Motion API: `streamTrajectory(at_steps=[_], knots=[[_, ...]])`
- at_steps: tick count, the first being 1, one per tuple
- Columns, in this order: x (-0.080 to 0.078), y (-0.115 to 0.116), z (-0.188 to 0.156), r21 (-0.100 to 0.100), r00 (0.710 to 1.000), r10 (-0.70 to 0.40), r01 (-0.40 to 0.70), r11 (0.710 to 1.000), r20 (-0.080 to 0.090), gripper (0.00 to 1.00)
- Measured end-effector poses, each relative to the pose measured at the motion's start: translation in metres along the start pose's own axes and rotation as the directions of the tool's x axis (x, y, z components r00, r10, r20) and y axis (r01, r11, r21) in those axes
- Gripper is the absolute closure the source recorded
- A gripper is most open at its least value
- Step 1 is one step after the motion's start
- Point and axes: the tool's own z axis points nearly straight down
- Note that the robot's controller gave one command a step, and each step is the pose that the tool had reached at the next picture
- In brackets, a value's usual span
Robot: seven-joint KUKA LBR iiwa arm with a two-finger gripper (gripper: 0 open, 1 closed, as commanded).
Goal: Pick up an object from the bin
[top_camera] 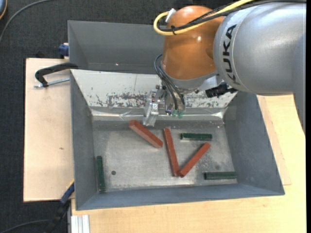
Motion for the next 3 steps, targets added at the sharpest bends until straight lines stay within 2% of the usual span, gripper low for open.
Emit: streamTrajectory(at_steps=[1,2,3], knots=[[0.001,-0.001,0.005,0.003,1.0,0.001,-0.001,1.0,-0.009,0.0],[-0.006,-0.008,0.119,0.004,0.987,-0.161,0.161,0.987,-0.02,0.0],[-0.019,-0.012,0.149,0.001,0.953,-0.302,0.302,0.953,-0.016,0.0]])
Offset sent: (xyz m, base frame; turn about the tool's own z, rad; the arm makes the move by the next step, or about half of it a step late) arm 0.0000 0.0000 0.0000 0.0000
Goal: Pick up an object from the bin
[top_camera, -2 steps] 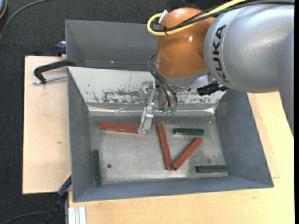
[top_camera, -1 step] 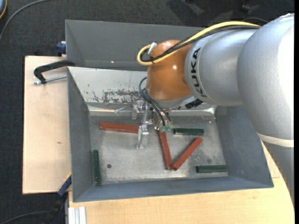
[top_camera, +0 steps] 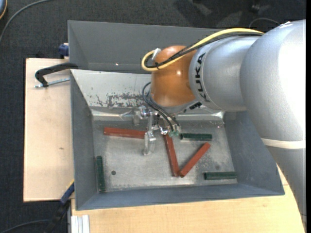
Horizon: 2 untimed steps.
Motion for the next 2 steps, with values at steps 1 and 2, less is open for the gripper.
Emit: streamTrajectory(at_steps=[1,2], knots=[[-0.001,0.0,-0.001,-0.002,1.0,0.001,-0.001,1.0,0.002,1.0],[0.003,0.023,-0.137,-0.004,0.996,0.083,-0.083,0.997,0.016,1.0]])
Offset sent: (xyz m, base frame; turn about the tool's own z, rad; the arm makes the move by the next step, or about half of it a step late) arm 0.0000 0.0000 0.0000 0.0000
